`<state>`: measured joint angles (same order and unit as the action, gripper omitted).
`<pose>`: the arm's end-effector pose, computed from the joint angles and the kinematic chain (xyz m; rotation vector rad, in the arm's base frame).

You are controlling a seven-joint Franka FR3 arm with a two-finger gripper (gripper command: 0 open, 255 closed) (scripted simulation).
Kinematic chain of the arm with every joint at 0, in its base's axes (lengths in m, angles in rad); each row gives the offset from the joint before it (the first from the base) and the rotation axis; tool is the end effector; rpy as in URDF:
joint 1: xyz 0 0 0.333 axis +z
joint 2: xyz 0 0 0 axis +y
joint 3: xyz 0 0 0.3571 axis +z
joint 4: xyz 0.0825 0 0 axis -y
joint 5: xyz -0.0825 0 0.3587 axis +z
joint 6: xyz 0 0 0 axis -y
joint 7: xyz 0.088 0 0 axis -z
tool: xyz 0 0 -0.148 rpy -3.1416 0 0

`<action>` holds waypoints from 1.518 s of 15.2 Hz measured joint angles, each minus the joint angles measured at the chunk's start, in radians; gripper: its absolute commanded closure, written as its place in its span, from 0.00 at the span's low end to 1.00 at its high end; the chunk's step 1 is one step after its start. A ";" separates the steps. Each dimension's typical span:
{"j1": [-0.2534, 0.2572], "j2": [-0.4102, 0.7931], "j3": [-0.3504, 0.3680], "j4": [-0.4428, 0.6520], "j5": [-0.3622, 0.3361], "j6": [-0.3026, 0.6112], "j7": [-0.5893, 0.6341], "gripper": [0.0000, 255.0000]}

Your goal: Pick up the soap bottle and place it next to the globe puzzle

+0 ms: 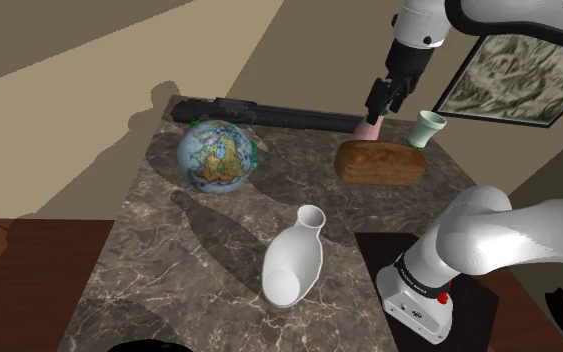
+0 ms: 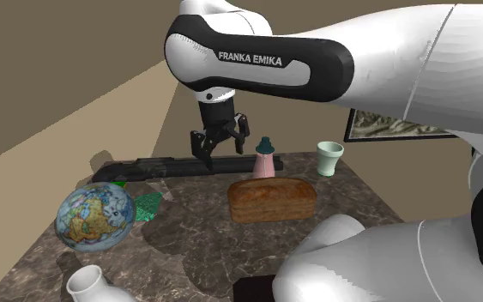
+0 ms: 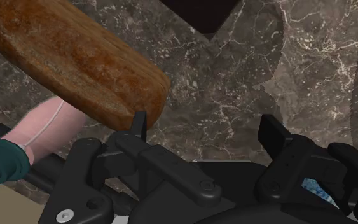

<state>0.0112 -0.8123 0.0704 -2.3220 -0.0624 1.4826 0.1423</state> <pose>0.2342 0.0176 0.5926 3.0230 -0.1331 -0.0252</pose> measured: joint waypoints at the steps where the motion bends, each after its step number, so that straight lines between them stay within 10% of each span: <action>1: 0.000 0.000 0.000 0.000 0.000 0.000 0.000 0.00; 23: -0.093 0.473 -0.458 0.292 -0.123 0.188 -0.507 0.00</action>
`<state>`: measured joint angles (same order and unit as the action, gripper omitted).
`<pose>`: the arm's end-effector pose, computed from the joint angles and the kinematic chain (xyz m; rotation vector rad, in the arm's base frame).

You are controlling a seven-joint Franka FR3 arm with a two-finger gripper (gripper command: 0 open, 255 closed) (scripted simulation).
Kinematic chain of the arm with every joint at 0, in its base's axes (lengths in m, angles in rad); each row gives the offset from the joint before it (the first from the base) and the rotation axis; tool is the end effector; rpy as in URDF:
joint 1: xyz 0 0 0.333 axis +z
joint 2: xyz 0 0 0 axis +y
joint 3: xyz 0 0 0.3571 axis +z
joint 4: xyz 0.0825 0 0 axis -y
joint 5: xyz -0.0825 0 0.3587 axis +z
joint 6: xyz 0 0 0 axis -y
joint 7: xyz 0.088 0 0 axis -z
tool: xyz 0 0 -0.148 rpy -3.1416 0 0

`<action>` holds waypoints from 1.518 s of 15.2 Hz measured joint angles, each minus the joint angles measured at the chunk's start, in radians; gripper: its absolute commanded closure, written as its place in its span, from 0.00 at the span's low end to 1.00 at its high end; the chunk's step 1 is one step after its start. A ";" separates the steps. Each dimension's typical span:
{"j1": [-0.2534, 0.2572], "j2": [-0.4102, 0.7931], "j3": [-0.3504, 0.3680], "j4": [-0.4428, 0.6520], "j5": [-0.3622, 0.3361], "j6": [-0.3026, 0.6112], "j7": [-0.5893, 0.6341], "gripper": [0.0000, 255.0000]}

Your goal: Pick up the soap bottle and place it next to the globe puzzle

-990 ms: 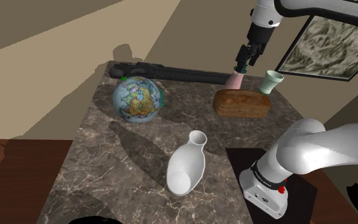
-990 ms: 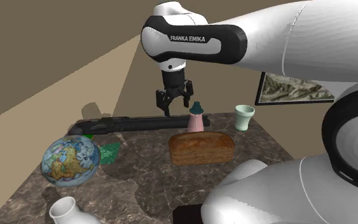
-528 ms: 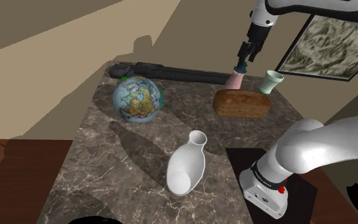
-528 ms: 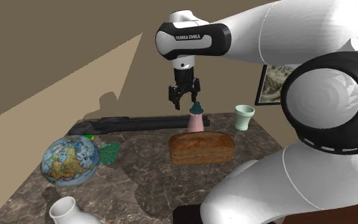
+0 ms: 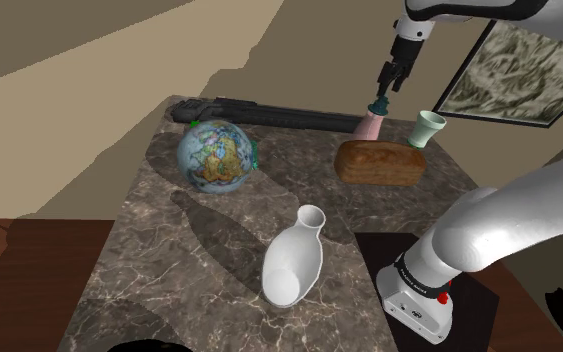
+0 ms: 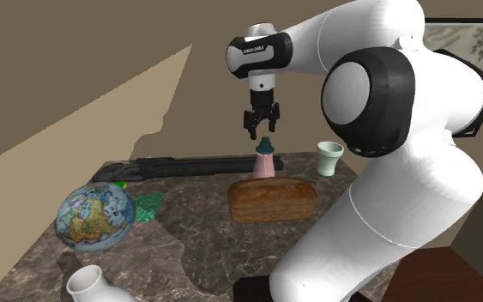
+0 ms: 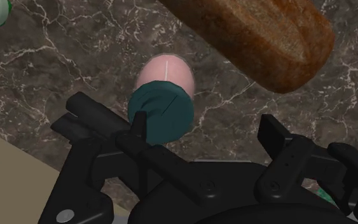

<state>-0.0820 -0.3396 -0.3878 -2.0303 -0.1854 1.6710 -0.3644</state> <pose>0.3502 -0.2316 0.5739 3.1021 -0.0932 -0.0947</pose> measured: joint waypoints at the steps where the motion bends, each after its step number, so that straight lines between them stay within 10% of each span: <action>1: -0.003 0.044 -0.025 0.042 0.011 0.002 -0.032 0.00; 16: -0.014 0.108 -0.068 -0.015 0.023 0.118 -0.080 0.00; 17: -0.014 0.108 -0.068 -0.015 0.023 0.118 -0.080 1.00; 23: -0.014 0.108 -0.068 -0.015 0.023 0.118 -0.080 1.00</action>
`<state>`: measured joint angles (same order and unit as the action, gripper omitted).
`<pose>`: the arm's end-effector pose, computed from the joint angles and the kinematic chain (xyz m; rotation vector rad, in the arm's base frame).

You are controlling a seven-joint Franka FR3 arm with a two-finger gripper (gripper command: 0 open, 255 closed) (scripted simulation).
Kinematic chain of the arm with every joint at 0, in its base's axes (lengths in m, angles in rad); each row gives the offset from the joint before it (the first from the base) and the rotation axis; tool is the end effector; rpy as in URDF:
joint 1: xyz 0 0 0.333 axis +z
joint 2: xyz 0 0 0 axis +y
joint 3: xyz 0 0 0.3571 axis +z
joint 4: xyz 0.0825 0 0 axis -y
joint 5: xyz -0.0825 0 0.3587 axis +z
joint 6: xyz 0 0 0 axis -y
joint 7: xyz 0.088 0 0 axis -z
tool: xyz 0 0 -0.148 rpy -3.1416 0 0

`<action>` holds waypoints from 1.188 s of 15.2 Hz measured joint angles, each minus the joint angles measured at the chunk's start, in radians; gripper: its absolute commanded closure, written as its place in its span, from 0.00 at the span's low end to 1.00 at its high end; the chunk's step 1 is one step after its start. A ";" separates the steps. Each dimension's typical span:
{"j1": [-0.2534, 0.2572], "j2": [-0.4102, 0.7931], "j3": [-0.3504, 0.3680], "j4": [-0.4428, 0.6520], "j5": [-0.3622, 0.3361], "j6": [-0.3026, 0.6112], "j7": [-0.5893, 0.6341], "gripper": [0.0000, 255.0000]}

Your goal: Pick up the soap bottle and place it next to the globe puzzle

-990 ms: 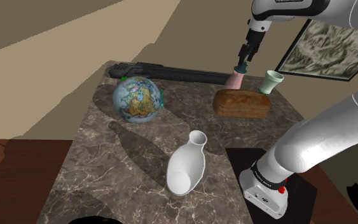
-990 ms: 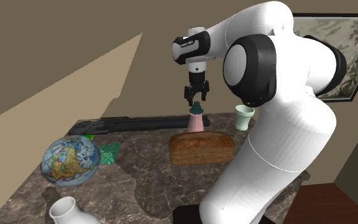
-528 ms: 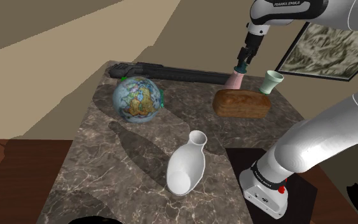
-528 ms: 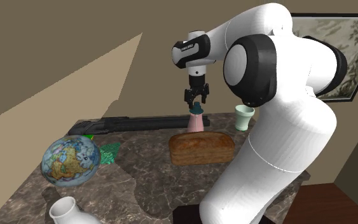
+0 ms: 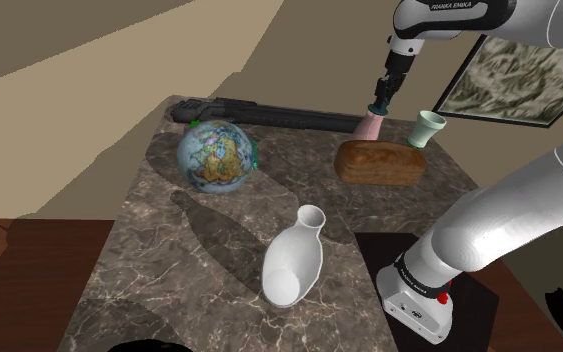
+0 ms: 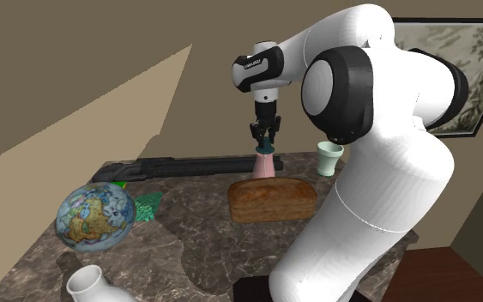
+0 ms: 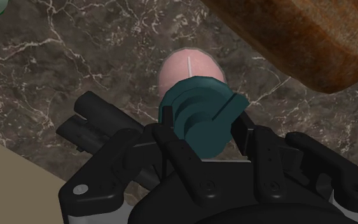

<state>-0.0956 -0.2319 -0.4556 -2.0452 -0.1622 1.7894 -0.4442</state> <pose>0.3700 -0.2693 0.5315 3.1103 -0.0859 -0.1026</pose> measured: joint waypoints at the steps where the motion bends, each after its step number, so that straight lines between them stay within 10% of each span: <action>1: 0.000 0.000 0.000 0.000 0.000 0.000 0.000 1.00; 18: 0.006 0.007 0.010 0.179 0.009 -0.172 -0.013 1.00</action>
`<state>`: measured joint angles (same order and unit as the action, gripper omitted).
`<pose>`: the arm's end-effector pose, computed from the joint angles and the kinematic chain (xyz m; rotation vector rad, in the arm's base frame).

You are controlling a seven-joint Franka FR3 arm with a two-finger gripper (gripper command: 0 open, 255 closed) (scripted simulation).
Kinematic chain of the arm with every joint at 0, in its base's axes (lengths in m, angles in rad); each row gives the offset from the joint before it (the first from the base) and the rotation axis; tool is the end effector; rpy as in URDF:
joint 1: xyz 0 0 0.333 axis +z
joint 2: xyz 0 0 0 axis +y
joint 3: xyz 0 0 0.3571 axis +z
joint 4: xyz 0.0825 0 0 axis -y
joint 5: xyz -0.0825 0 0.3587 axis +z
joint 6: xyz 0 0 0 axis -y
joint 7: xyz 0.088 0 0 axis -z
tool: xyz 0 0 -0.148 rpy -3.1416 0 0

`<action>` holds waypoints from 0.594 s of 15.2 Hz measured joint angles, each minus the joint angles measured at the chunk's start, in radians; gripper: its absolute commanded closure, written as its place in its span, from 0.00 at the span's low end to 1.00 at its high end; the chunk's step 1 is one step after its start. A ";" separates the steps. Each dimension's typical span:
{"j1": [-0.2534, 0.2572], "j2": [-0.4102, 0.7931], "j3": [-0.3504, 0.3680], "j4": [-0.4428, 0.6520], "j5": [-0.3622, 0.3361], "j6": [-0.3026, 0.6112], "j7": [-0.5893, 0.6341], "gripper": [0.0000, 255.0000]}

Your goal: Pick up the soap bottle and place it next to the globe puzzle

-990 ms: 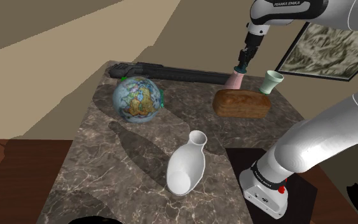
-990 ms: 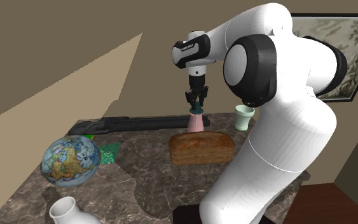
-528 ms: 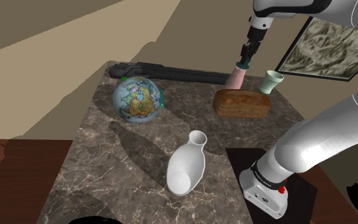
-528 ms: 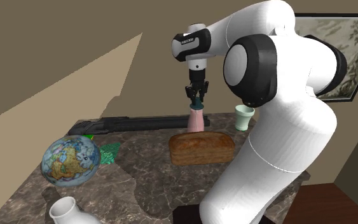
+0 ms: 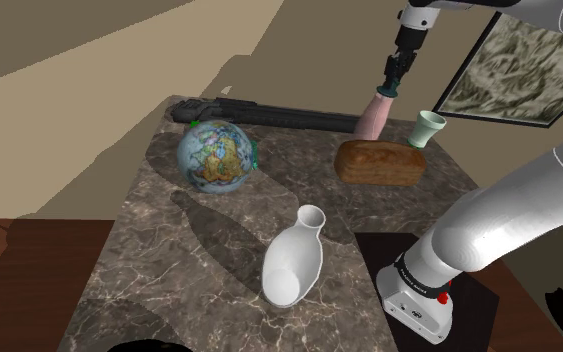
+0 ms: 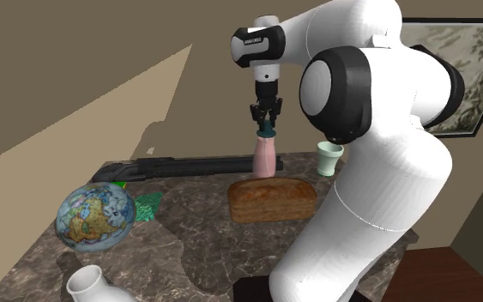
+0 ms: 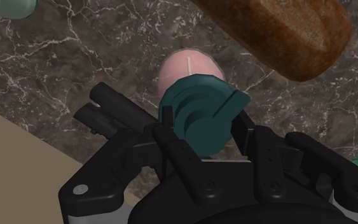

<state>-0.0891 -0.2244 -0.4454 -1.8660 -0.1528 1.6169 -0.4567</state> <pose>0.3699 -0.2687 0.5950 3.1102 -0.0860 -0.1036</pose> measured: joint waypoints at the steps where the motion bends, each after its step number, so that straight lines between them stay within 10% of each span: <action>1: 0.000 0.001 0.000 0.013 0.001 -0.012 -0.002 1.00; 9: 0.003 0.029 0.000 0.154 0.012 -0.127 -0.019 1.00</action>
<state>-0.0862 -0.1957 -0.4458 -1.7115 -0.1409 1.4902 -0.4757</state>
